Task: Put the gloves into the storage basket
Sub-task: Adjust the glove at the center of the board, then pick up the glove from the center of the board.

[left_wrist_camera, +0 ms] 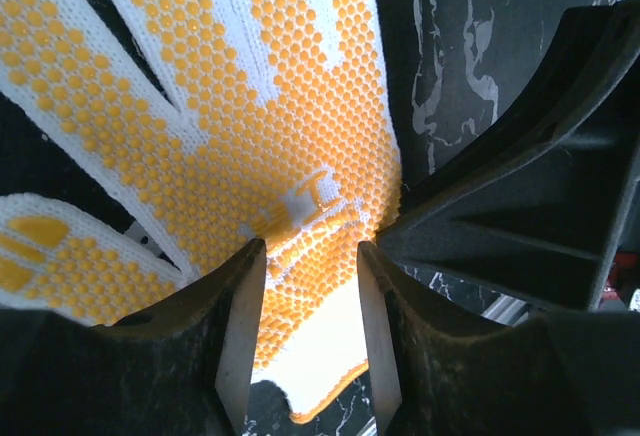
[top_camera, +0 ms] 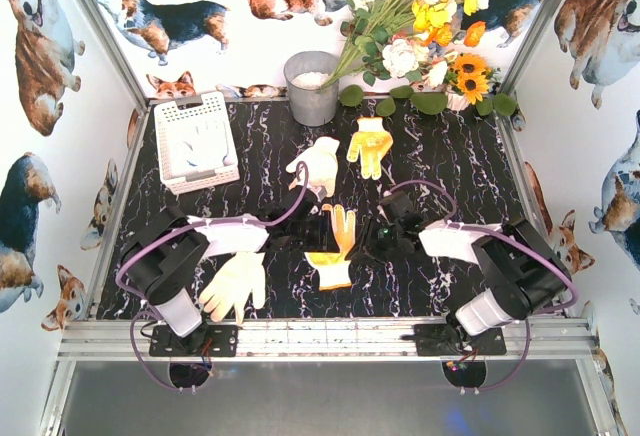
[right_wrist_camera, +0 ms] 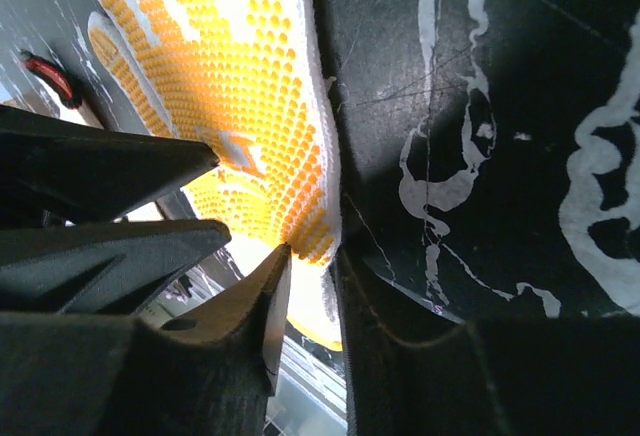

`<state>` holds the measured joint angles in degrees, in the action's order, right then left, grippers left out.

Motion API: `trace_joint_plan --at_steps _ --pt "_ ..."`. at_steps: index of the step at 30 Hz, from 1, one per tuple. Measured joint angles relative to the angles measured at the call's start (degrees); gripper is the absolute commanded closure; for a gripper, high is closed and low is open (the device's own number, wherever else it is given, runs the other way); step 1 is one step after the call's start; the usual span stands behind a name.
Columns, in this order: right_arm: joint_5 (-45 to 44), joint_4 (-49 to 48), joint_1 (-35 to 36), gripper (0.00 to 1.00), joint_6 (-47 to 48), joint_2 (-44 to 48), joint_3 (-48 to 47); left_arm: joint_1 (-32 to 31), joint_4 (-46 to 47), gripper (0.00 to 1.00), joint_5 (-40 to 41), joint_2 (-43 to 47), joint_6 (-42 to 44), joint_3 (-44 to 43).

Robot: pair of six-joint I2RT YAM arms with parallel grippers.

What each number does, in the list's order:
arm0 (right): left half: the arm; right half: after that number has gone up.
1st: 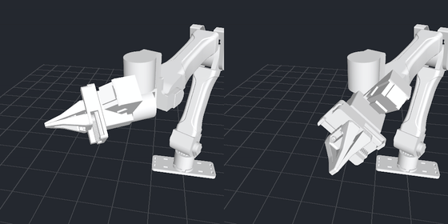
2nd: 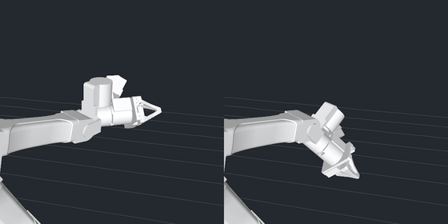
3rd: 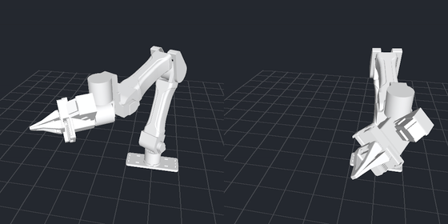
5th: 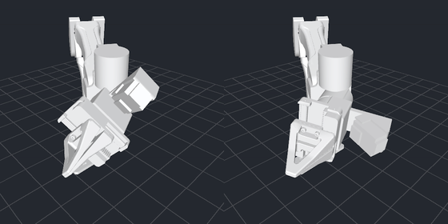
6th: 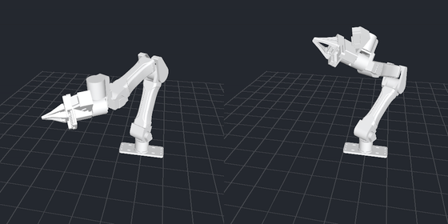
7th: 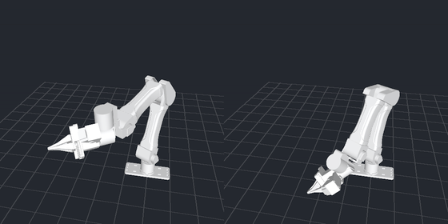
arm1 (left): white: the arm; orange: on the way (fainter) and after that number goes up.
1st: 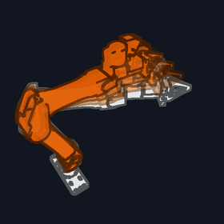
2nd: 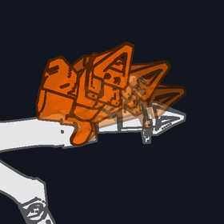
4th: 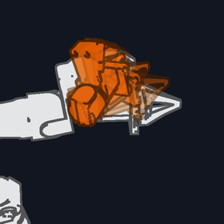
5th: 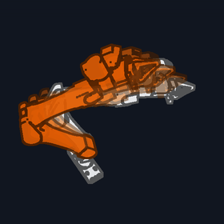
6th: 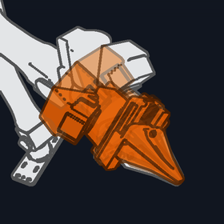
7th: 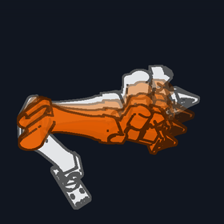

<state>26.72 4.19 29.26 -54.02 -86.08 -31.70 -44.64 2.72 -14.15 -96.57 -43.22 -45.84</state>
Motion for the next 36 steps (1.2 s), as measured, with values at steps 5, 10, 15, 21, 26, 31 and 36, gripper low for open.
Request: trace_joint_plan --at_steps 5,10,15,21,26,31,36 --pt "-3.76 4.50 0.11 0.54 2.01 4.31 -0.11 0.00 -2.12 0.36 0.07 2.71 1.27 0.09" --pt "-9.84 13.27 -2.64 0.48 6.91 13.31 -2.64 0.68 -11.45 0.10 3.15 9.20 6.32 -5.42" --pt "-12.50 14.99 -10.05 0.43 11.30 15.45 -7.26 6.71 -18.67 0.00 4.72 15.26 13.94 -13.44" --pt "-11.52 14.34 -16.13 0.43 14.84 4.13 -15.76 25.49 -25.27 0.00 1.86 19.63 22.18 -15.21" --pt "-8.22 11.93 -19.23 0.42 15.12 -7.65 -21.97 37.81 -30.05 0.00 -0.42 21.05 28.15 -14.69" --pt "-6.38 10.69 -20.26 0.41 15.19 -17.46 -28.96 44.76 -30.88 0.00 -1.53 25.14 32.98 -11.41" --pt "-5.75 10.78 -20.59 0.44 15.43 -24.09 -36.68 45.51 -29.57 0.00 -2.16 26.80 36.04 -8.87"
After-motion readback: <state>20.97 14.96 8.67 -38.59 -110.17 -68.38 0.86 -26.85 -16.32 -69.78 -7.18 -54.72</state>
